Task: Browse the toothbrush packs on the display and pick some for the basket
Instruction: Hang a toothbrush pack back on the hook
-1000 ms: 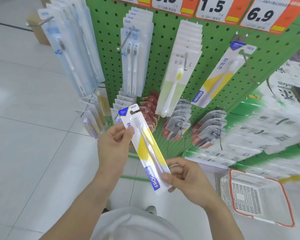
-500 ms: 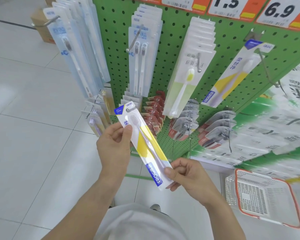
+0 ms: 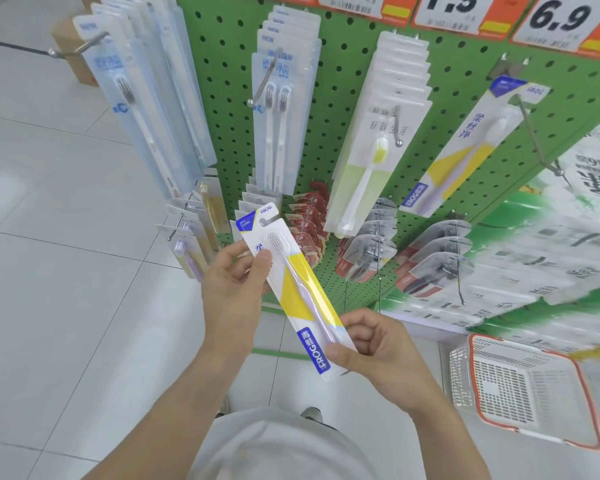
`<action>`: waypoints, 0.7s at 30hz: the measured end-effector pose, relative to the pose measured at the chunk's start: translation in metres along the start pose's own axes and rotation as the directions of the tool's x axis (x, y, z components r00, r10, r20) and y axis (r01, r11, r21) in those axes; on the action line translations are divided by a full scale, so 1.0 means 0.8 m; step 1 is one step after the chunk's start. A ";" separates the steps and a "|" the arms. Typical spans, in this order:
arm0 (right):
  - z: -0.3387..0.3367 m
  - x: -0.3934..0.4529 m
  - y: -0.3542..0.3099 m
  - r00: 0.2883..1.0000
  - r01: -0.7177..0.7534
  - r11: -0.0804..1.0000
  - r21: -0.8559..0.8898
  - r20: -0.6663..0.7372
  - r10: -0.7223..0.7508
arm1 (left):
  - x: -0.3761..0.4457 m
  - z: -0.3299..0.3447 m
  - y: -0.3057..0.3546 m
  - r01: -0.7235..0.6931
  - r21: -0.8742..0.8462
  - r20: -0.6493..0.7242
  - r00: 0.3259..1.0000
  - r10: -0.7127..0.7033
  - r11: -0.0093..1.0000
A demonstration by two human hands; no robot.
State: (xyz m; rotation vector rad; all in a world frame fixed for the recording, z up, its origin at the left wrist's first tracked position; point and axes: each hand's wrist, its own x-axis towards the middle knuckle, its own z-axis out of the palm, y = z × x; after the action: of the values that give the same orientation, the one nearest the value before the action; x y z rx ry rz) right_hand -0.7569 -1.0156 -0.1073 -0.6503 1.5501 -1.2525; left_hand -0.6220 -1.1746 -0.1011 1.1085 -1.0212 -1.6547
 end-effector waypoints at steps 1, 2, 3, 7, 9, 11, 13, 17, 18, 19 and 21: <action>-0.001 -0.001 -0.001 0.999 -0.018 1.000 -0.014 0.032 0.018 | 0.000 -0.001 0.000 0.006 -0.012 0.005 1.000 -0.006 1.000; -0.001 -0.002 -0.001 0.997 -0.039 0.999 -0.025 0.060 0.040 | 0.000 -0.002 0.000 0.009 -0.020 0.008 1.000 -0.009 1.000; -0.003 -0.002 0.000 0.995 -0.049 0.998 -0.039 0.081 0.052 | 0.001 -0.002 0.000 0.009 -0.023 0.006 1.000 -0.009 1.000; -0.002 0.001 -0.004 0.997 -0.026 0.995 -0.096 0.074 0.034 | 0.000 -0.002 0.001 -0.003 0.000 -0.014 1.000 0.003 1.000; 0.000 0.002 -0.002 0.999 -0.003 0.993 -0.122 0.041 0.008 | 0.001 -0.002 0.000 -0.007 0.020 -0.032 0.999 0.007 1.000; 0.000 0.004 0.001 1.000 0.023 0.991 -0.134 0.002 -0.023 | 0.002 -0.003 -0.001 -0.001 0.034 -0.069 0.998 0.003 0.999; 0.002 0.004 0.001 0.998 0.037 0.985 -0.167 -0.041 -0.044 | 0.003 -0.003 0.000 0.006 0.043 -0.104 0.995 -0.001 0.999; 0.006 0.004 0.004 0.987 0.036 0.933 -0.359 -0.131 -0.089 | -0.002 0.003 0.003 0.022 0.030 -0.076 0.997 -0.020 0.999; 0.007 0.004 0.005 0.982 0.044 0.916 -0.398 -0.153 -0.113 | -0.004 0.006 0.004 0.013 0.041 -0.049 0.999 -0.011 0.999; 0.008 0.004 0.007 0.972 0.074 0.897 -0.437 -0.169 -0.162 | -0.007 0.007 0.005 0.003 0.050 -0.024 1.000 -0.002 0.999; 0.011 0.004 0.011 0.949 0.146 0.846 -0.513 -0.170 -0.266 | -0.009 0.009 0.006 -0.012 0.059 0.006 1.000 0.011 0.998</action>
State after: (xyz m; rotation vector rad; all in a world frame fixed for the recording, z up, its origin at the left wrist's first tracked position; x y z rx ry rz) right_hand -0.7480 -1.0189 -0.1159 -1.0532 2.0772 -1.1163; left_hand -0.6262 -1.1677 -0.0931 1.1351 -1.0836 -1.6285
